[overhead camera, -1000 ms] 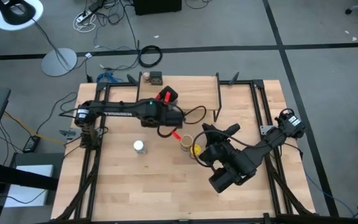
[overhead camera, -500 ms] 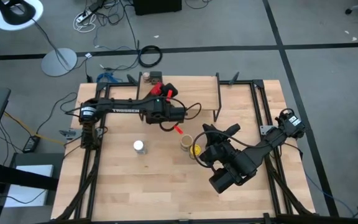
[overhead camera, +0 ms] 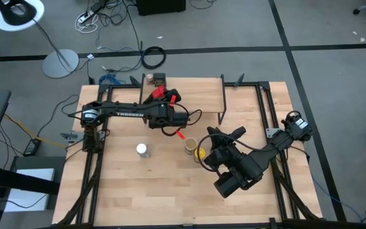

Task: Shelf spices
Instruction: Put the red seasoning can on the shelf

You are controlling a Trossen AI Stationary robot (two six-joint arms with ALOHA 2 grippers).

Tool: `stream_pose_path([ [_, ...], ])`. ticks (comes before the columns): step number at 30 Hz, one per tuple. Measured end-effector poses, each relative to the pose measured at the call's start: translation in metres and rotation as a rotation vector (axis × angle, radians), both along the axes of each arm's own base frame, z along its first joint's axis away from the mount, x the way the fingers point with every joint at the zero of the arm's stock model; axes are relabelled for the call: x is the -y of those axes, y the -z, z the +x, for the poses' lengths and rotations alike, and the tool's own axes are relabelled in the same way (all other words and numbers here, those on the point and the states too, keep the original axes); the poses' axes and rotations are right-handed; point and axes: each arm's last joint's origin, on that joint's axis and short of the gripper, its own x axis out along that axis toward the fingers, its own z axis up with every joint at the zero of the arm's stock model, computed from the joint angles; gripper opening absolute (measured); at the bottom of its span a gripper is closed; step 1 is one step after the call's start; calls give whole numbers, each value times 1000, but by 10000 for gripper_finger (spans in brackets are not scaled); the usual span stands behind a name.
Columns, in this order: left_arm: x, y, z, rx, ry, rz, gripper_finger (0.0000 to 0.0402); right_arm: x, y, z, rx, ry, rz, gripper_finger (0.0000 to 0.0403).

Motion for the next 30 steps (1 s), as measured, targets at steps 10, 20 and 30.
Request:
stream_pose_path([
  [10,0,0,3,54,-7,0,319,0,0,0,-2,0,2,2],
  [20,0,1,3,86,-17,-12,349,0,0,0,-2,0,3,2],
  [30,-1,-1,4,133,-25,45,351,0,0,0,-6,0,9,3],
])
